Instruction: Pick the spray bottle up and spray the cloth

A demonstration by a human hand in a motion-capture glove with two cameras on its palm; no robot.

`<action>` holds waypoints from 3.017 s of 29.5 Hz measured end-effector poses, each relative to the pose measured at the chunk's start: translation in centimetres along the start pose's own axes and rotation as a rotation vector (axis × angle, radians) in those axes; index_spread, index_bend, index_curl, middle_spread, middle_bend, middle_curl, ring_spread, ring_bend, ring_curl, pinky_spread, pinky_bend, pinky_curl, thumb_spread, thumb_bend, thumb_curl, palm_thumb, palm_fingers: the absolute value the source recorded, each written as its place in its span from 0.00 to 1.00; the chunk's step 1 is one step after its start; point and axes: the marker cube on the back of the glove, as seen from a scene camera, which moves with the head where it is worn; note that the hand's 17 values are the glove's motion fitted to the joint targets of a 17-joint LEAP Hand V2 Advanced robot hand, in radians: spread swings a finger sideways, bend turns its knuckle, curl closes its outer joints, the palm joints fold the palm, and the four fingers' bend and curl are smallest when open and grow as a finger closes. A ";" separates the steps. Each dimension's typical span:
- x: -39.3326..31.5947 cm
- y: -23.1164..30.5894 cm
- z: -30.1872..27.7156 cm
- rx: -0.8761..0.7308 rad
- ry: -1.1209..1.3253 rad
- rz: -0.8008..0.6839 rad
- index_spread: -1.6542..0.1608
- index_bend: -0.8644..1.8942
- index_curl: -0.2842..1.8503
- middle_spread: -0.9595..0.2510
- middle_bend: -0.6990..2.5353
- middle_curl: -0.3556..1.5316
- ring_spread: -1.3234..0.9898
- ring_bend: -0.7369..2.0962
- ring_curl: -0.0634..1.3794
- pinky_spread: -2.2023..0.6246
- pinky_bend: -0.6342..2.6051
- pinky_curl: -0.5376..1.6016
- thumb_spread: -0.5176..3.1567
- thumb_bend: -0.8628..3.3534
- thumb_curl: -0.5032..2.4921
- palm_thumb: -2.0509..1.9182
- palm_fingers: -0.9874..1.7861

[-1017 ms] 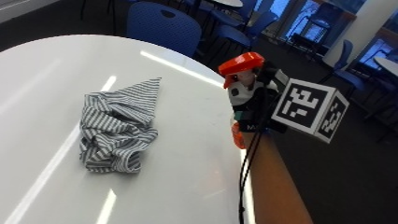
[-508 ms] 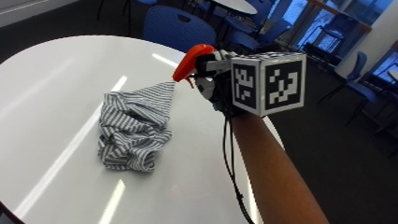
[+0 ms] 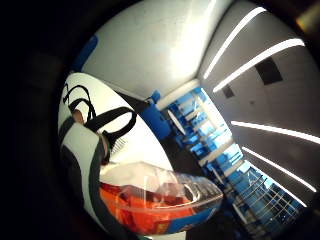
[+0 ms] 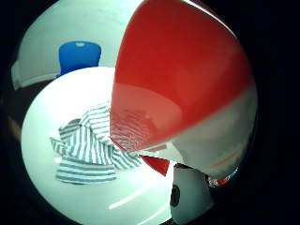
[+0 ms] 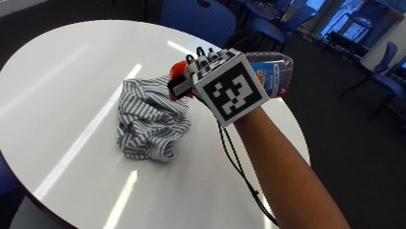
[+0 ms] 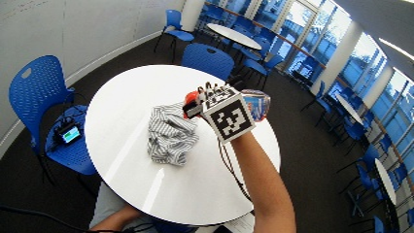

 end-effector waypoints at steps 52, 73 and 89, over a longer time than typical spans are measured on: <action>-1.4 -10.4 -2.4 0.265 -1.454 0.864 0.74 0.41 0.44 0.61 0.42 0.49 0.47 0.51 0.39 0.67 0.33 0.44 0.24 0.20 0.44 0.75 0.84; -10.2 -11.4 0.3 0.021 -1.885 0.708 0.74 0.41 0.44 0.62 0.41 0.48 0.47 0.51 0.39 0.67 0.33 0.44 0.24 0.20 0.44 0.75 0.84; -9.9 -9.9 0.9 0.016 -1.876 0.724 0.74 0.41 0.44 0.62 0.41 0.49 0.47 0.51 0.39 0.67 0.33 0.44 0.24 0.20 0.44 0.75 0.84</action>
